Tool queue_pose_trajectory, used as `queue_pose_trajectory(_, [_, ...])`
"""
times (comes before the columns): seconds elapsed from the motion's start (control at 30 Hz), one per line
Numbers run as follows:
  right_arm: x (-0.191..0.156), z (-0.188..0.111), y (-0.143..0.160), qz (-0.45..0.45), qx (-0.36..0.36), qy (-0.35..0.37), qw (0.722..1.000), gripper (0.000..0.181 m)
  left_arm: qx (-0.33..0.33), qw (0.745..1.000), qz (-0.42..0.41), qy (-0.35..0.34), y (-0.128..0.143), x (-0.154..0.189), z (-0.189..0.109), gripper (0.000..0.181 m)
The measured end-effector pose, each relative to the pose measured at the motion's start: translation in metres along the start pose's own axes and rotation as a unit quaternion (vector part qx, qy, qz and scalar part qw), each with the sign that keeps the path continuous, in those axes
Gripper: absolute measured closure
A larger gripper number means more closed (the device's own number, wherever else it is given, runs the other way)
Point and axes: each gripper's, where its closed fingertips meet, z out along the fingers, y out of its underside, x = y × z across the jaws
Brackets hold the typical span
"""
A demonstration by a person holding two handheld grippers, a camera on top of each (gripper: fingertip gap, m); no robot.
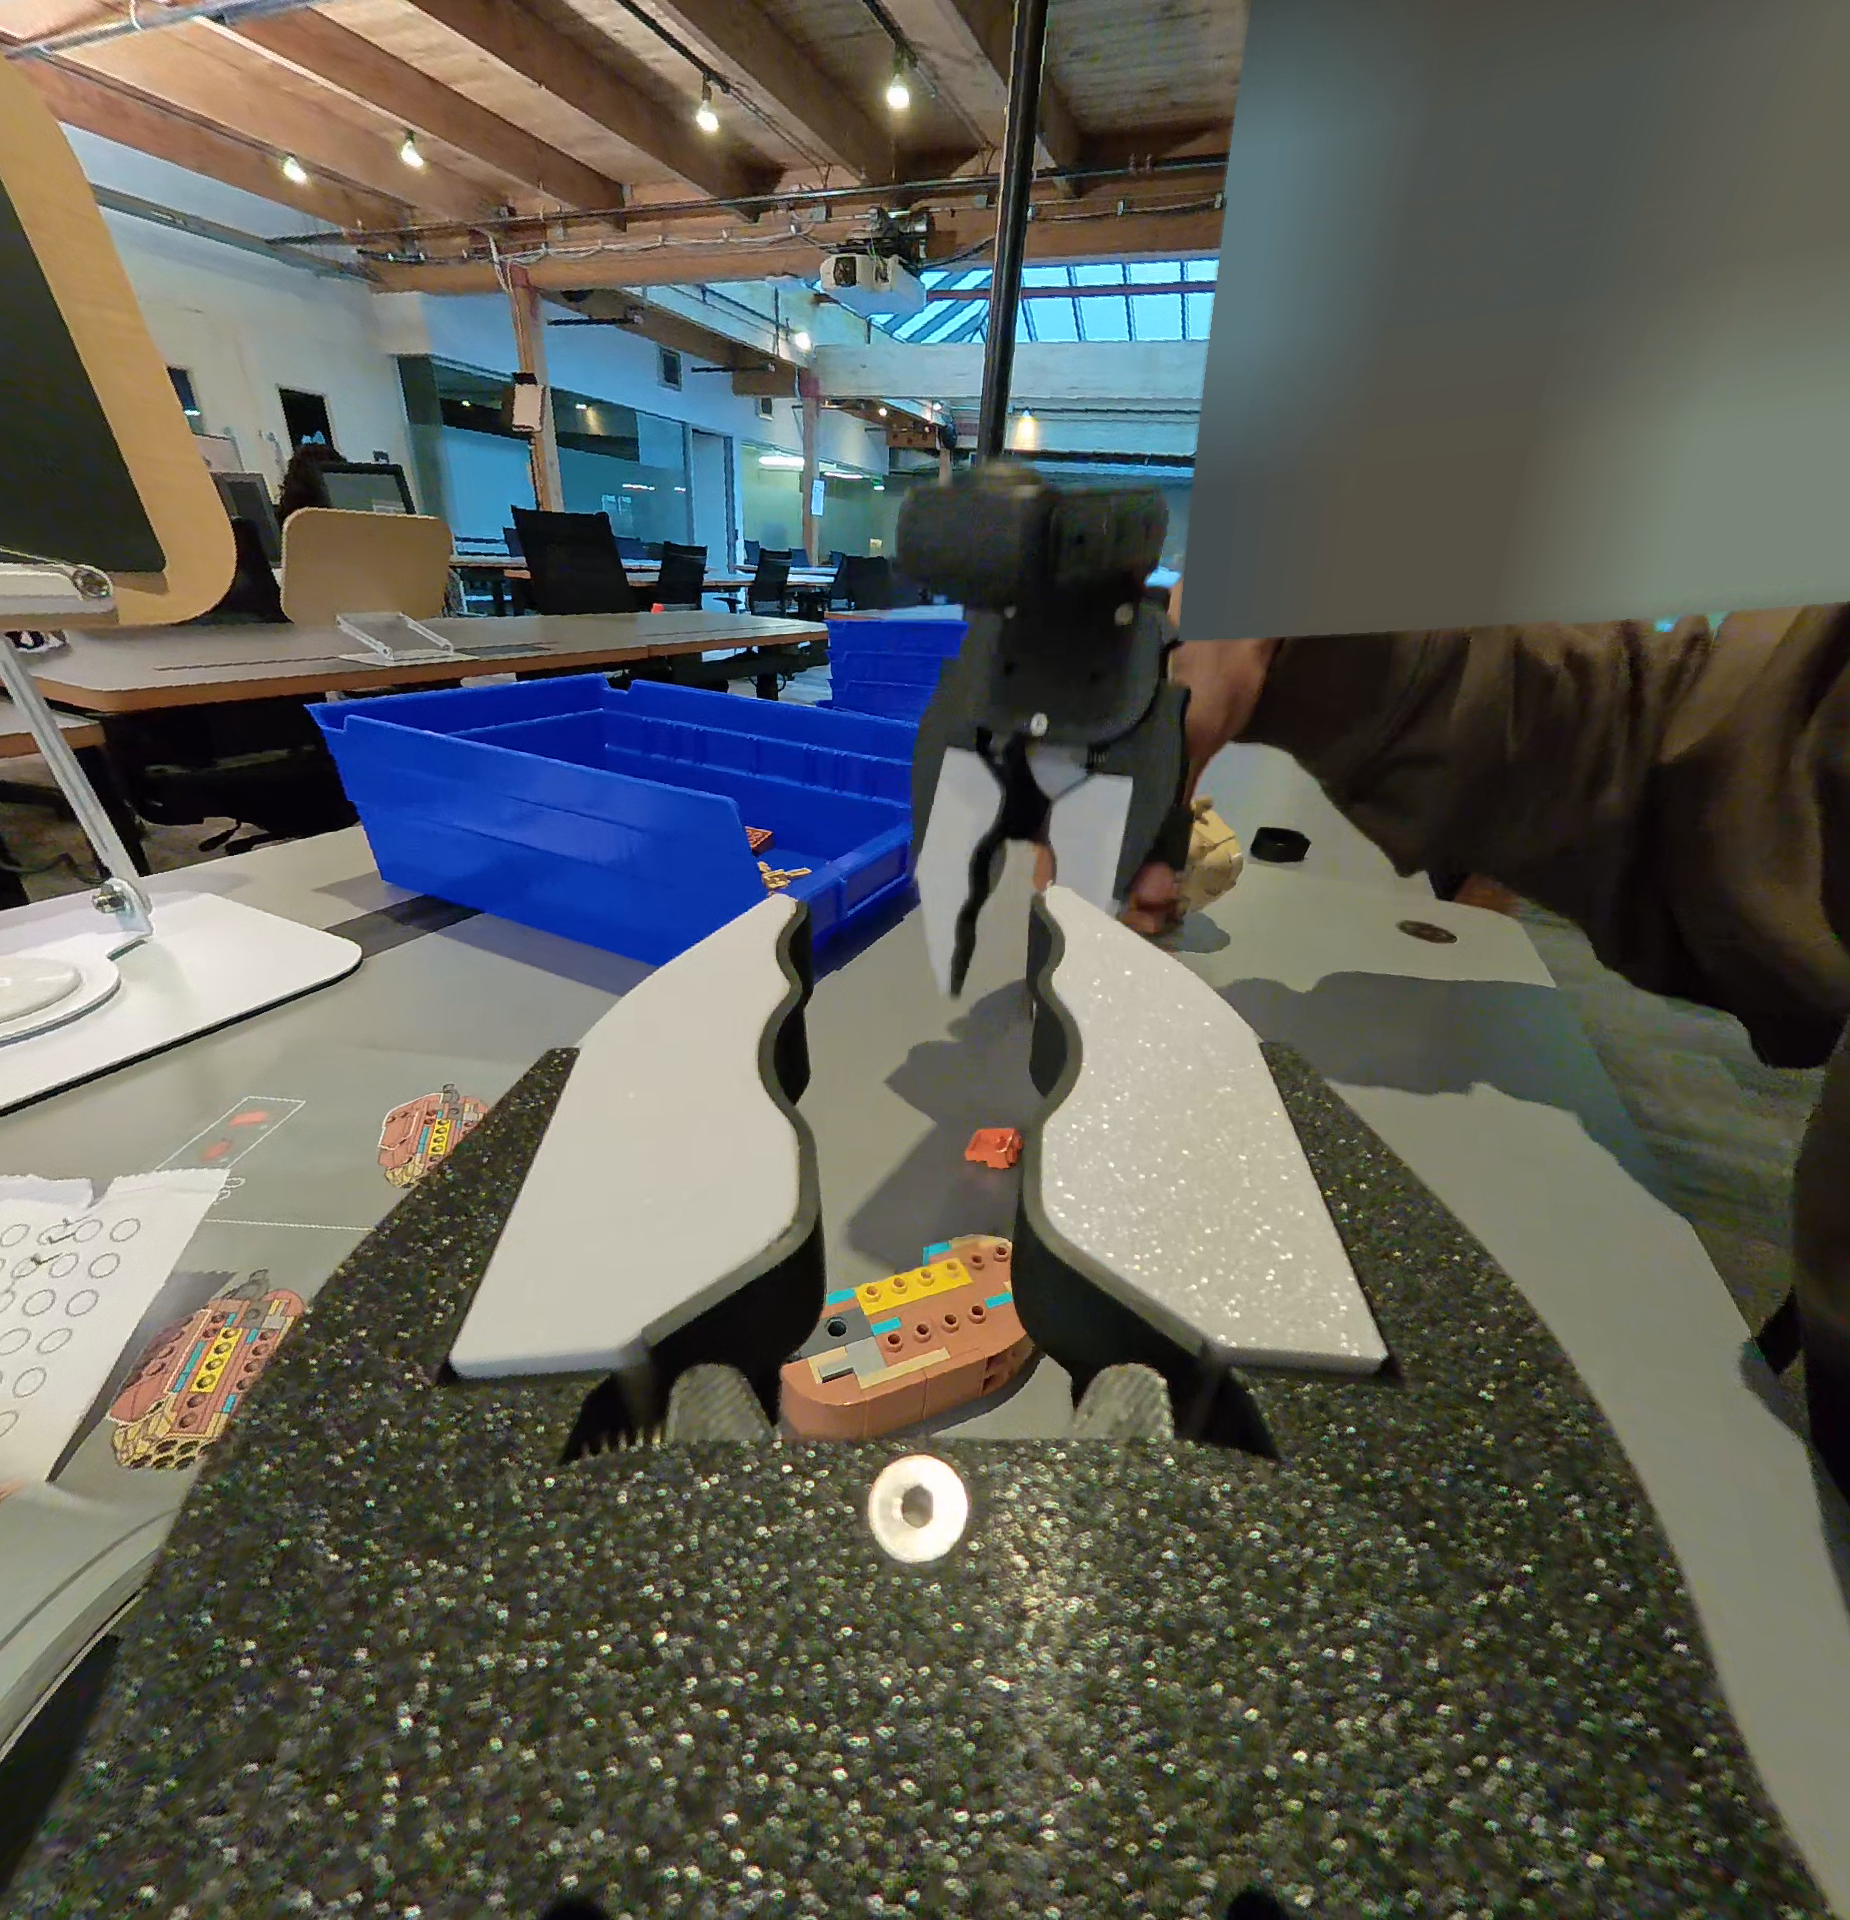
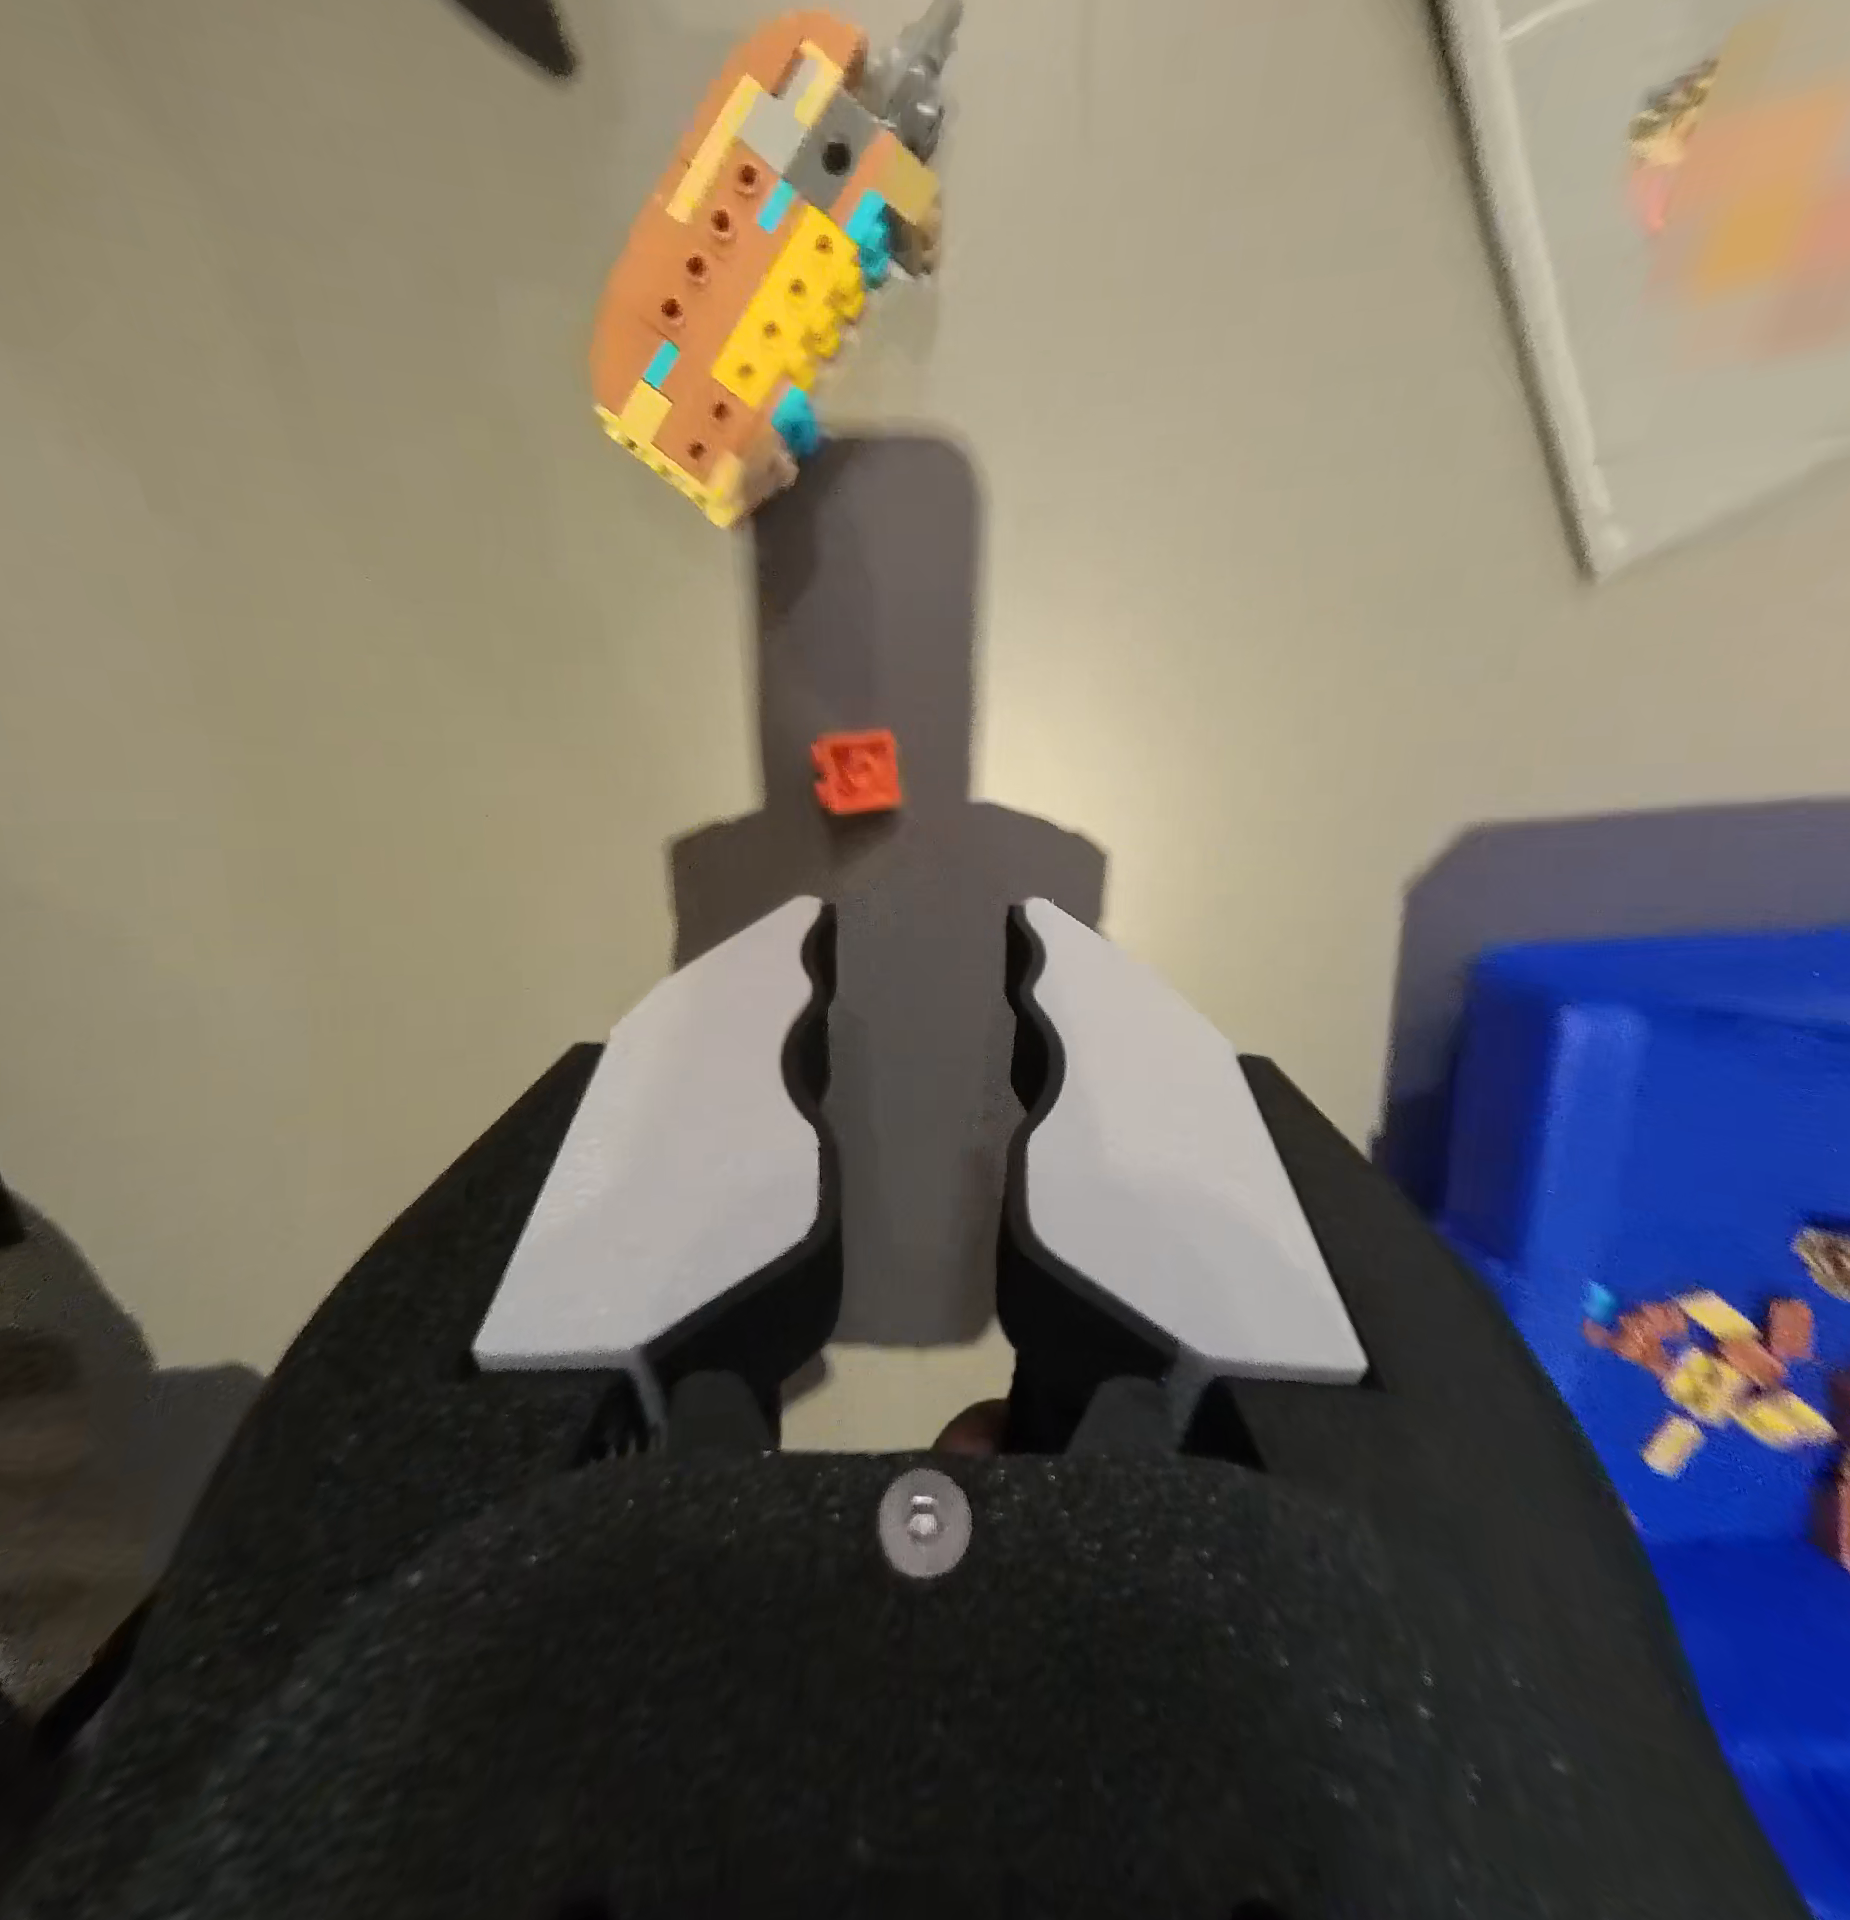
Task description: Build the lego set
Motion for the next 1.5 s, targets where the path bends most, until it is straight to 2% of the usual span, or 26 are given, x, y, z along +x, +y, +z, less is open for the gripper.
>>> queue_pose_trajectory(0.23, [0.076, -0.075, 0.052, 0.051, -0.041, 0.102, 0.993, 0.153, 0.000, 1.000, -0.001, 0.001, 0.000, 0.000, 0.000, 0.141])
queue_pose_trajectory(0.4, [0.122, -0.090, 0.081, 0.086, -0.067, 0.120, 0.987, 0.154, -0.001, 1.000, 0.003, -0.004, 0.001, -0.002, -0.001, 0.141])
queue_pose_trajectory(0.63, [0.148, -0.077, 0.099, 0.103, -0.072, 0.111, 0.986, 0.156, -0.003, 1.000, -0.005, -0.011, 0.003, -0.008, -0.002, 0.141])
queue_pose_trajectory(1.07, [0.171, -0.056, 0.126, 0.081, -0.144, 0.059, 0.985, 0.160, -0.006, 1.000, -0.018, -0.011, 0.007, -0.012, -0.001, 0.141])
queue_pose_trajectory(1.33, [0.170, -0.014, 0.127, 0.052, -0.183, -0.002, 0.982, 0.164, -0.016, 0.999, -0.024, -0.014, 0.016, -0.015, 0.000, 0.141])
queue_pose_trajectory(1.5, [0.170, -0.001, 0.113, 0.012, -0.149, -0.020, 0.989, 0.164, -0.017, 0.999, -0.030, -0.014, 0.018, -0.016, 0.001, 0.141])
